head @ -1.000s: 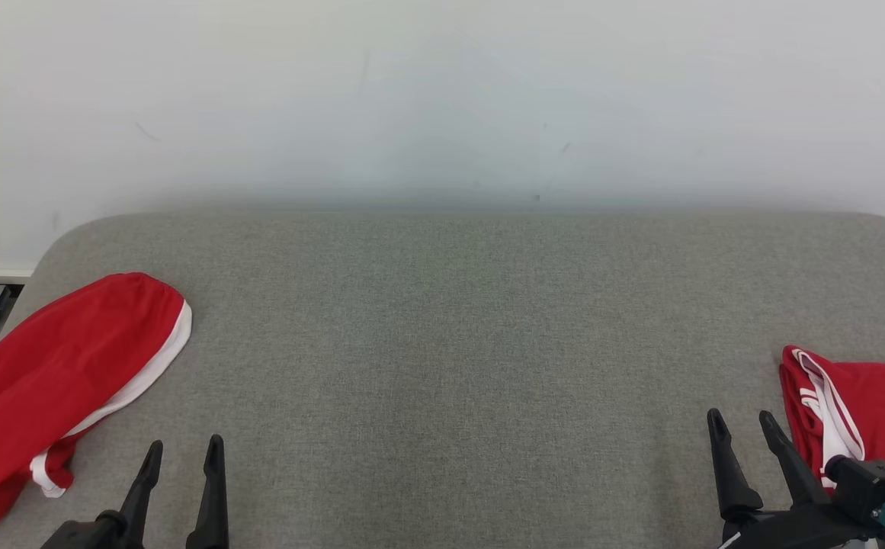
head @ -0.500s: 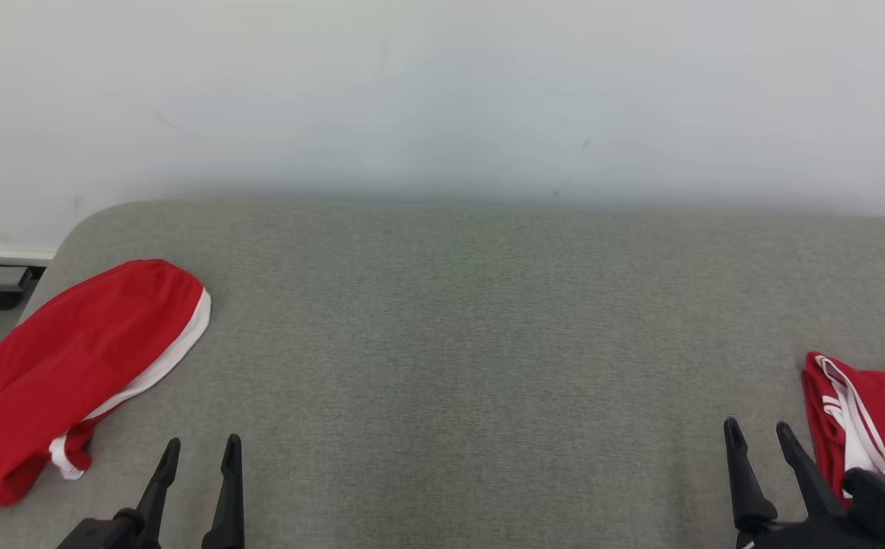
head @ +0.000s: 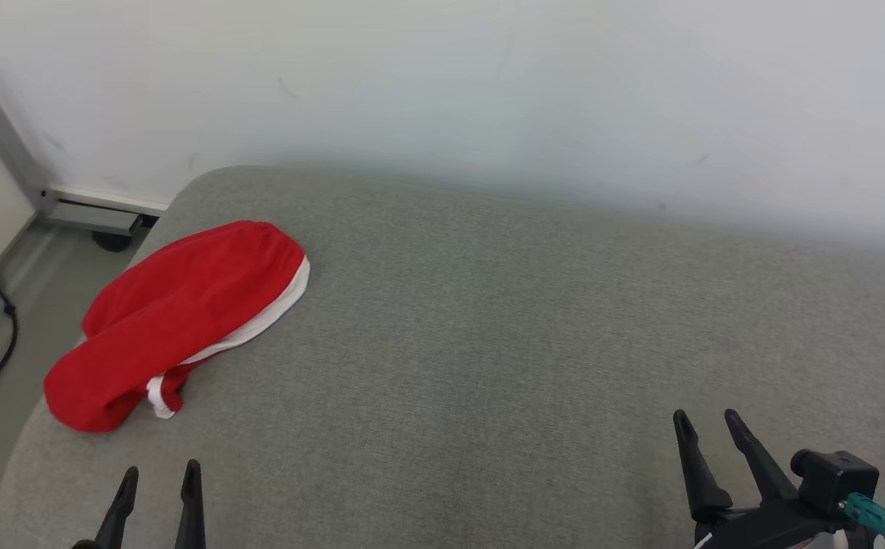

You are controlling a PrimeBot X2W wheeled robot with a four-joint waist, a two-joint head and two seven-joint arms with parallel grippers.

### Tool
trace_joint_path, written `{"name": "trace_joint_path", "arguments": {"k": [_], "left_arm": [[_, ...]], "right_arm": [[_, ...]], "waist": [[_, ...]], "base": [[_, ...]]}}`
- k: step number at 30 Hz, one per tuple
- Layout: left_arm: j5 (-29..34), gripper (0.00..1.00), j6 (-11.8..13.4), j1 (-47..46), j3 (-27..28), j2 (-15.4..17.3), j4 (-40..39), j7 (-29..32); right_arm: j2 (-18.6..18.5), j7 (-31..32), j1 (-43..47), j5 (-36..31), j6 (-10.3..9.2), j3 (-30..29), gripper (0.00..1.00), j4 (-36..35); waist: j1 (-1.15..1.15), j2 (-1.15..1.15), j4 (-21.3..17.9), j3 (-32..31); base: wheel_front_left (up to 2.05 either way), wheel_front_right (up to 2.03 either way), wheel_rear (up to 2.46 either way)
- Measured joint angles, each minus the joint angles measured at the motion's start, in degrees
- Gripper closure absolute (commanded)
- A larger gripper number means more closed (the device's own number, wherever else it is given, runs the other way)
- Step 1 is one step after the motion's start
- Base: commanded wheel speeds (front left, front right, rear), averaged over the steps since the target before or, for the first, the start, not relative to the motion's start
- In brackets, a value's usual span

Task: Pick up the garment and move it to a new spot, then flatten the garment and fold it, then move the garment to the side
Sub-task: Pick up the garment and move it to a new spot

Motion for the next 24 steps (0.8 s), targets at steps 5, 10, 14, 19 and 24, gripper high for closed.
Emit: {"name": "trace_joint_path", "arguments": {"k": [5, 10, 14, 19, 24], "left_arm": [[0.03, 0.00, 0.07, 1.98, 1.52, 0.15, -1.16, -0.02], [0.08, 0.00, 0.09, 3.06, 2.42, -0.18, -2.48, -0.09], [0.08, 0.00, 0.49, 2.80, 2.54, -1.12, -2.67, -0.09], [0.08, 0.00, 0.49, 2.79, 3.46, -1.62, -2.71, -0.52], [0.10, 0.00, 0.49, 2.43, 3.16, -2.15, -2.49, -0.51]], "right_arm": [[0.03, 0.70, -1.03, -0.01, 0.24, 1.69, 0.00, 0.27], [0.00, 1.23, -2.42, -0.01, 0.33, 2.27, 0.00, -0.32], [-0.34, 1.66, -3.66, -0.03, 0.38, 2.34, 0.00, -0.73], [-0.66, 1.96, -5.60, -0.10, 0.53, 3.13, 0.00, 0.37], [-1.03, 1.96, -5.41, -0.10, 0.74, 3.18, 0.00, 0.69]], "waist": [[0.00, 0.00, 3.25, 0.13], [0.00, 0.00, 7.33, 0.83], [0.00, 0.00, 10.54, 1.85], [0.00, 0.00, 13.79, 3.21], [0.00, 0.00, 15.61, 4.39]], "base": [[0.00, 0.00, 0.00], [0.00, 0.00, 0.00], [0.00, 0.00, 0.00], [0.00, 0.00, 0.00], [0.00, 0.00, 0.00]]}}
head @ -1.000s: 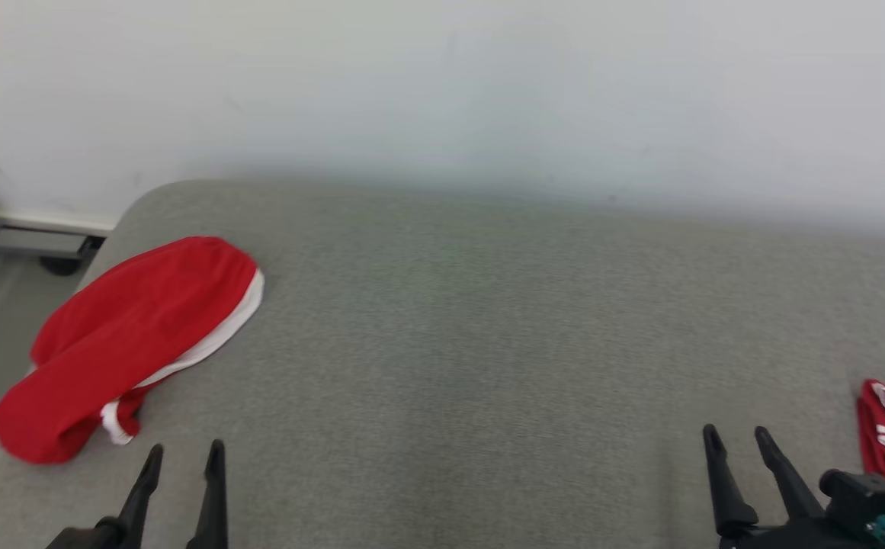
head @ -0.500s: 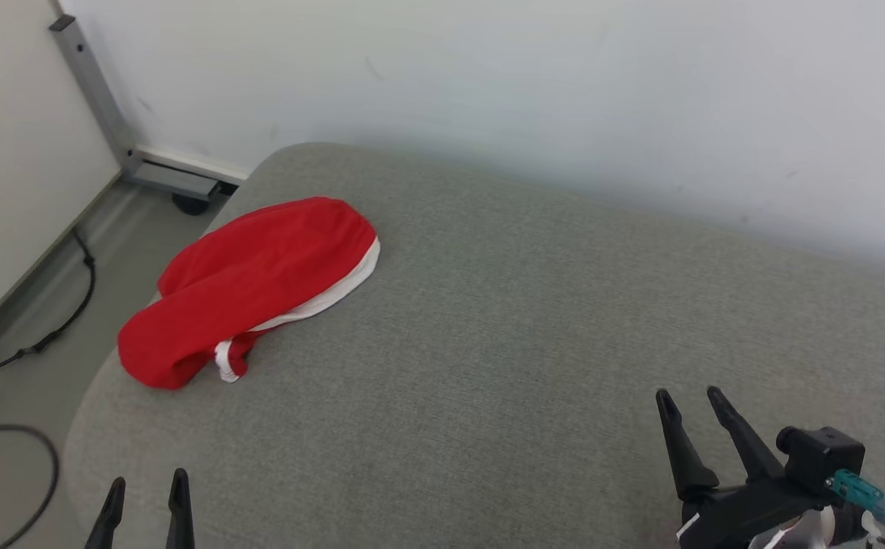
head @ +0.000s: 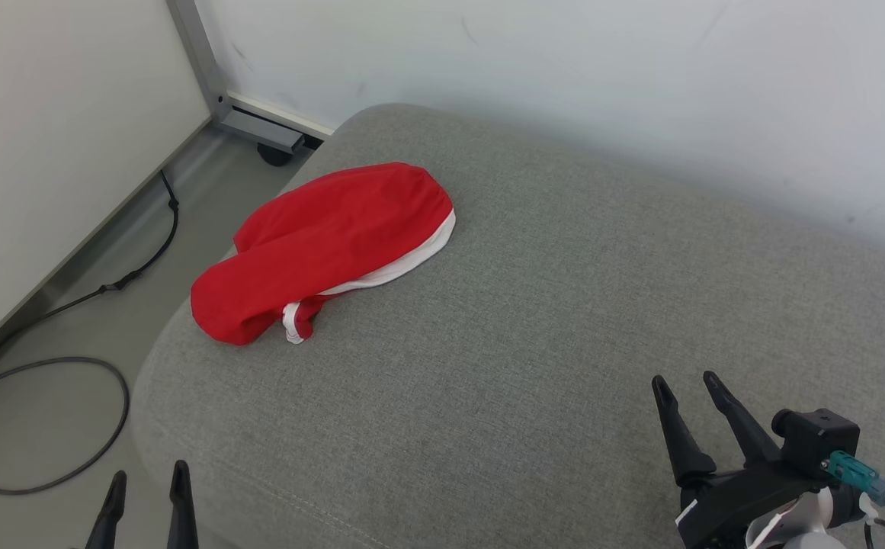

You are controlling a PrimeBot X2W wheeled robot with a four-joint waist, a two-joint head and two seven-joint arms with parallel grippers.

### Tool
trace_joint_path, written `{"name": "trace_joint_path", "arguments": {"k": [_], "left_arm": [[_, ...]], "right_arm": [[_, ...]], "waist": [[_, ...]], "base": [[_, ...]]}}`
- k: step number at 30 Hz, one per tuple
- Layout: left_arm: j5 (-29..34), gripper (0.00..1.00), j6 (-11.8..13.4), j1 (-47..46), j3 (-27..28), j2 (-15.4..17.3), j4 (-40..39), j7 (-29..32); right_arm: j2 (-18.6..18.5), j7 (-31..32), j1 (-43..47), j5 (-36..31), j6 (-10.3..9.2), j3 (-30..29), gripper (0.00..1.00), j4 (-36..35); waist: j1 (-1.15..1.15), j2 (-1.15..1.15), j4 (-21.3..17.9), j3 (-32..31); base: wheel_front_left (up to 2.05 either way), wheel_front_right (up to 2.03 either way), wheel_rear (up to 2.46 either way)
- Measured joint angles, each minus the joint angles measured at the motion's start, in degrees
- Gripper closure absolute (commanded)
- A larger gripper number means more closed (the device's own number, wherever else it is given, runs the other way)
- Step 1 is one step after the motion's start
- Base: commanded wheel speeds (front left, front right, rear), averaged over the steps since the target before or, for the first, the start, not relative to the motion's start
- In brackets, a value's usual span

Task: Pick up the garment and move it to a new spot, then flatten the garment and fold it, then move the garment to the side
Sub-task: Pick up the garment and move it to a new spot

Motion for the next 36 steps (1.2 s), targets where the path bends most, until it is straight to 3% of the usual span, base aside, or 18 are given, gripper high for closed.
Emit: {"name": "trace_joint_path", "arguments": {"k": [6, 17, 22, 26, 36], "left_arm": [[0.00, 0.00, -1.32, -5.19, -2.19, -0.21, 3.32, 2.64], [-2.26, 0.00, -5.99, -29.03, -5.04, -2.79, 17.15, 13.83], [-2.81, 0.00, -6.06, -36.16, -4.38, -2.77, 26.25, 19.71], [-3.35, 0.00, -5.49, -37.35, -2.46, -0.59, 31.97, 23.71], [-4.89, 0.00, -4.52, -42.52, -0.81, 0.69, 37.27, 29.22]], "right_arm": [[-0.89, 0.22, 0.08, 0.00, 0.00, -0.01, 0.00, -0.65], [-3.11, 1.71, -0.29, -0.07, 0.04, 0.64, 0.00, -5.50], [-3.89, 2.18, 1.22, -0.41, 0.09, 0.98, 0.00, -9.45], [-4.31, 3.71, 1.49, -1.68, 0.09, 2.75, 0.00, -11.67], [-6.71, 6.53, 2.48, -2.13, 0.27, 3.22, 0.00, -19.22]], "waist": [[0.00, 0.00, 0.18, 1.10], [0.00, 0.01, -0.23, 4.74], [0.00, 0.00, -1.10, 5.84], [0.00, 0.01, -2.65, 6.75], [0.00, 0.01, -7.91, 10.52]], "base": [[0.00, 0.00, 0.00], [0.00, 0.00, 0.00], [0.00, 0.00, 0.00], [0.00, 0.00, 0.00], [0.00, 0.00, 0.00]]}}
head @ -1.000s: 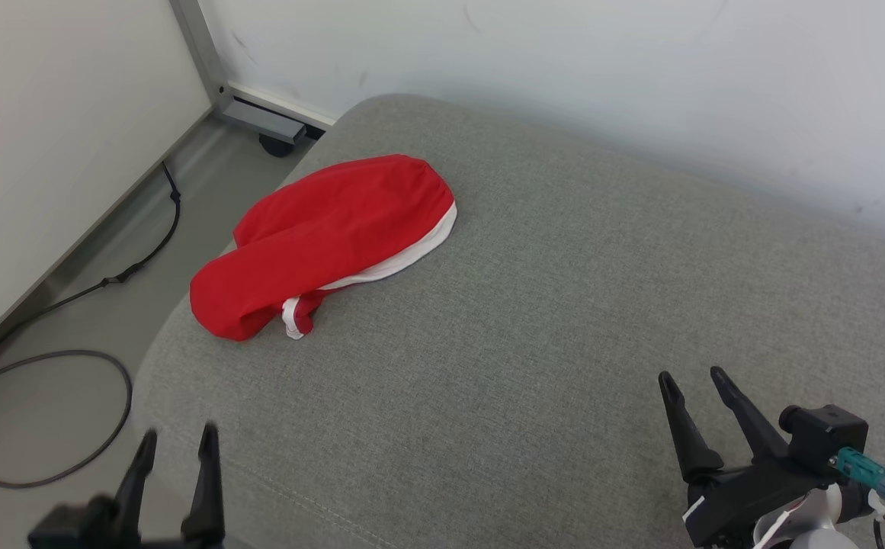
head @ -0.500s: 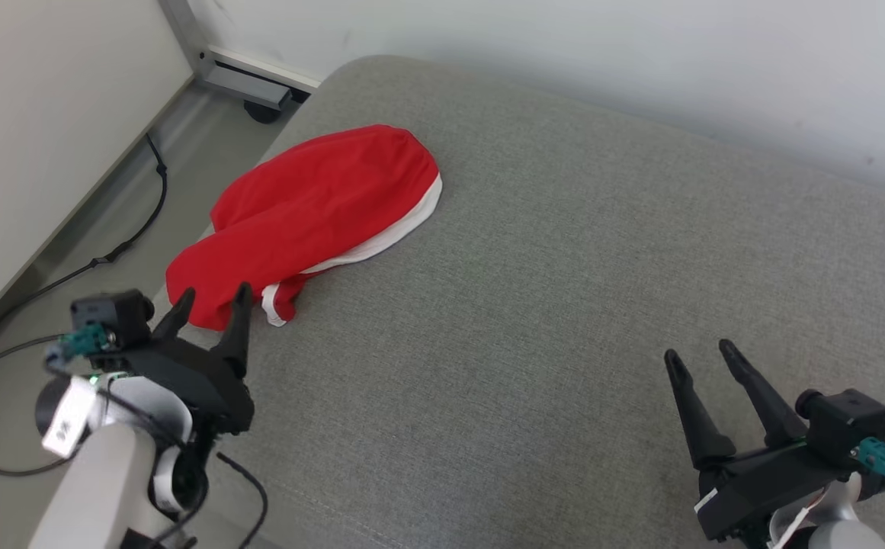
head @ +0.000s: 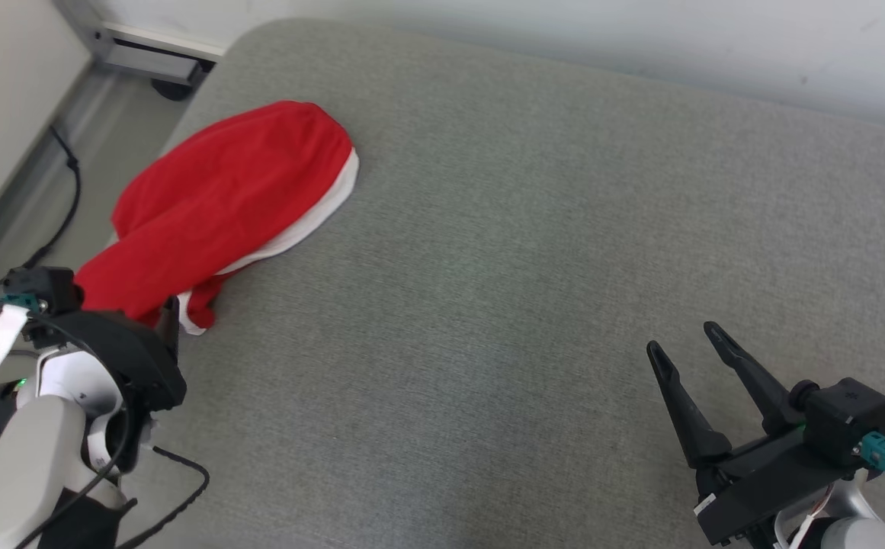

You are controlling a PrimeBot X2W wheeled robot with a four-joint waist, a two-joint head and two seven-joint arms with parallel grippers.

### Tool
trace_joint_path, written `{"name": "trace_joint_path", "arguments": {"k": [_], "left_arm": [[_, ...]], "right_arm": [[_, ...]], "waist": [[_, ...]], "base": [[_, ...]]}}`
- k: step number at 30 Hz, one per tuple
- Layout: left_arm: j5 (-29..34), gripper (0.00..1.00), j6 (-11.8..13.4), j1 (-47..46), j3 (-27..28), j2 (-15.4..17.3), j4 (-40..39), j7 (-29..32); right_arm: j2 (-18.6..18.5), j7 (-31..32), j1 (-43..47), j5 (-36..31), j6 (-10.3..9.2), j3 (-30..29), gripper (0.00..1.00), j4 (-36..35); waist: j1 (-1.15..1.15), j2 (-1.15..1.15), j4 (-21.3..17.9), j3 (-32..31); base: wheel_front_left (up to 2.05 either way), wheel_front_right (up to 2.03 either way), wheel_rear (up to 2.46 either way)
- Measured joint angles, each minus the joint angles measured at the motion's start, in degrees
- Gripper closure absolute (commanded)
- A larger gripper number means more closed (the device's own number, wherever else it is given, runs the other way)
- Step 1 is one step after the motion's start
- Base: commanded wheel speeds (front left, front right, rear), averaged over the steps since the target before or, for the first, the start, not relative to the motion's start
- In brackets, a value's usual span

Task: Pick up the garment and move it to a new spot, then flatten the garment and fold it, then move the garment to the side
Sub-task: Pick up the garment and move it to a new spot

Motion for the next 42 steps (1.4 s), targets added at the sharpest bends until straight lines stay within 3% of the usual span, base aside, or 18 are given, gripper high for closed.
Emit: {"name": "trace_joint_path", "arguments": {"k": [13, 22, 23, 24, 25, 39, 40, 41, 42], "left_arm": [[-0.11, 0.00, 3.03, -5.93, 2.40, -0.26, 6.93, 1.72], [1.54, 0.00, 4.20, -8.79, 3.61, -0.74, 10.58, 0.77], [2.02, 0.14, 4.36, -8.98, 3.77, -0.79, 11.00, 0.47], [2.48, 0.71, 4.53, -9.14, 3.79, -0.94, 11.44, 0.30], [2.79, 1.00, 4.53, -9.20, 3.82, -1.13, 11.80, -0.12], [3.71, 1.00, 4.57, -10.17, 5.75, -1.27, 16.11, -2.85], [3.82, 0.71, 4.57, -10.15, 5.69, -1.13, 16.27, -2.86], [4.22, 0.04, 4.57, -10.16, 5.59, -0.98, 16.29, -3.04], [4.31, 0.00, 4.57, -10.16, 5.55, -0.87, 16.29, -3.10]], "right_arm": [[-2.30, 2.78, -0.18, -0.35, 0.04, -1.14, 0.00, -5.27], [-2.49, 3.74, -0.13, -0.35, -0.13, -1.54, 0.00, -6.78], [-2.49, 3.76, -0.13, -0.35, -0.29, -1.57, 0.00, -6.86], [-2.50, 3.79, -0.13, -0.35, -0.34, -1.71, 0.00, -6.89], [-2.53, 3.86, -0.13, -0.35, -0.35, -1.85, 0.00, -6.88], [-2.04, 4.83, -0.20, -0.33, -0.54, -0.54, 0.00, -7.12], [-2.00, 5.05, -0.20, -0.33, -0.54, -0.30, 0.00, -7.19], [-1.93, 5.27, -0.20, -0.33, -0.54, -0.15, 0.00, -7.30], [-1.88, 5.31, -0.20, -0.33, -0.54, -0.13, 0.00, -7.40]], "waist": [[0.00, 0.00, -5.61, 6.00], [0.01, 0.00, -6.45, 7.36], [0.00, 0.00, -6.43, 7.34], [0.01, 0.00, -6.37, 7.29], [0.00, 0.00, -6.28, 7.20], [-0.01, -0.01, -6.01, 4.96], [0.00, -0.01, -6.18, 4.99], [0.00, -0.01, -6.36, 5.04], [0.00, -0.01, -6.55, 5.12]], "base": [[0.00, 0.00, 0.00], [0.00, 0.00, 0.00], [0.00, 0.00, 0.00], [0.00, 0.00, 0.00], [0.00, 0.00, 0.00], [0.00, 0.00, 0.00], [0.00, 0.00, 0.00], [0.00, 0.00, 0.00], [0.00, 0.00, 0.00]]}}
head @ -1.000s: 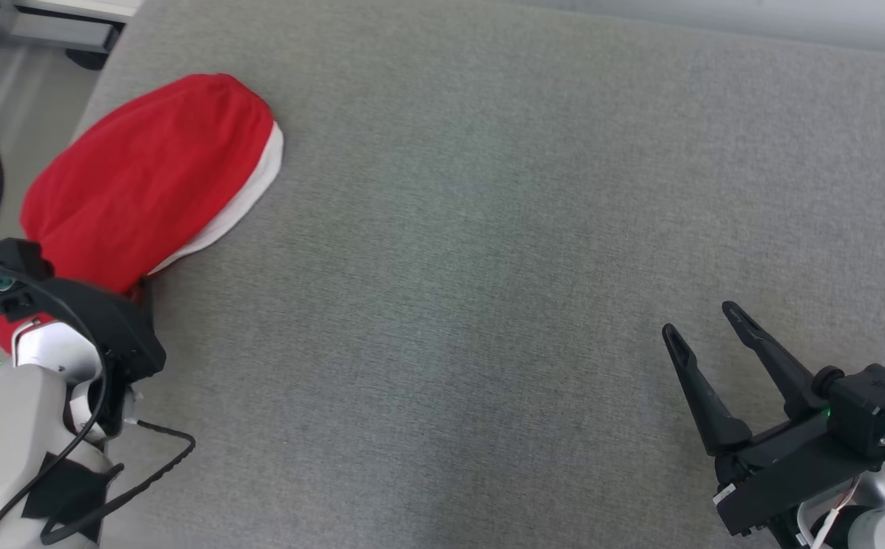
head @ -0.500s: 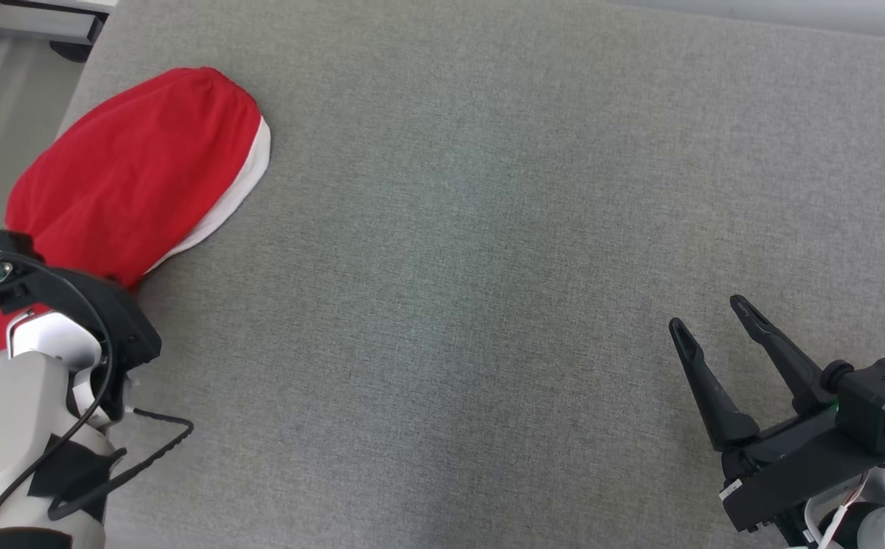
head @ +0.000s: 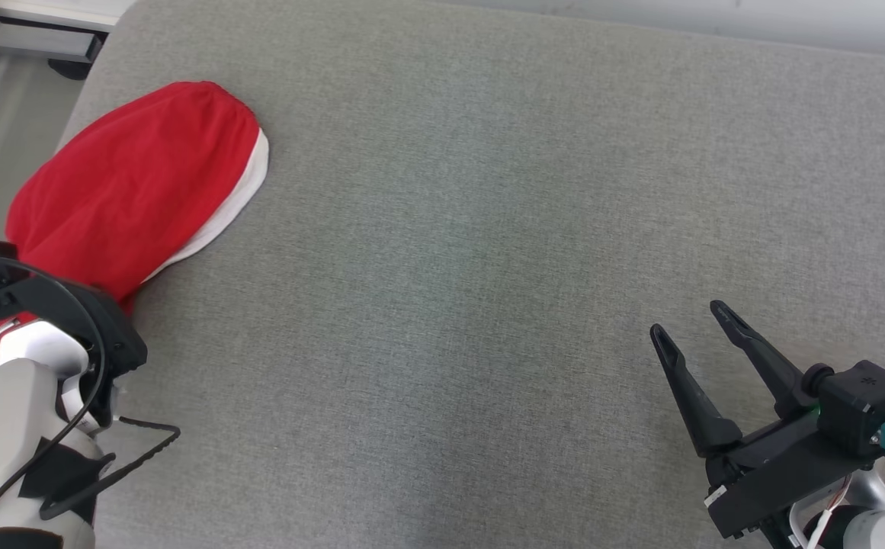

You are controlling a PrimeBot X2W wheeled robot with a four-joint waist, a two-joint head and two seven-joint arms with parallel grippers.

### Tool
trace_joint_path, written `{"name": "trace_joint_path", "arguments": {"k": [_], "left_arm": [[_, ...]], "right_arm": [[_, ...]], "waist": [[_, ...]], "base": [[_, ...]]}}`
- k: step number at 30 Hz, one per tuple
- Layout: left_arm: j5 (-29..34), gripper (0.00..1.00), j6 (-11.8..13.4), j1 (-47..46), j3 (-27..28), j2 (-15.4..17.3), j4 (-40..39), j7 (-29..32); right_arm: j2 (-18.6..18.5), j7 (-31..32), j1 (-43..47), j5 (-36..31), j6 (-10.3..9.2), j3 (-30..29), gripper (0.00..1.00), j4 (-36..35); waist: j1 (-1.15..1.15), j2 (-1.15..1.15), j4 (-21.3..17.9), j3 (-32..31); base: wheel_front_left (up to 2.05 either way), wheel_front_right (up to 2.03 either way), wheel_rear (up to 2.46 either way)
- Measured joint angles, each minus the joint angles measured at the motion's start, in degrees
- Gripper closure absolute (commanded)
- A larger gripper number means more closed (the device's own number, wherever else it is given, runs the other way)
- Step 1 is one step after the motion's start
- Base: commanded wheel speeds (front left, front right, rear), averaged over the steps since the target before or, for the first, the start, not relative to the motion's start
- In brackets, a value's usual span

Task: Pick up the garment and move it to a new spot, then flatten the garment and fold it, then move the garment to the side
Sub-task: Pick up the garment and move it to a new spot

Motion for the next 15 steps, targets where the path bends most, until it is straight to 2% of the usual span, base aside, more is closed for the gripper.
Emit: {"name": "trace_joint_path", "arguments": {"k": [9, 15], "left_arm": [[1.48, 0.00, 0.00, -1.32, -1.03, -1.11, 0.38, -1.04], [3.36, 0.00, 0.01, -2.48, -2.53, -2.35, -1.16, -5.67]], "right_arm": [[-0.18, 0.01, 0.10, 0.01, -0.29, -1.01, 0.00, -0.31], [0.33, -0.14, 0.06, 0.57, -0.32, -1.04, 0.00, 1.12]], "waist": [[0.00, 0.00, -0.80, 0.88], [0.00, 0.00, 0.13, -0.29]], "base": [[0.00, 0.00, 0.00], [0.00, 0.00, 0.00]]}}
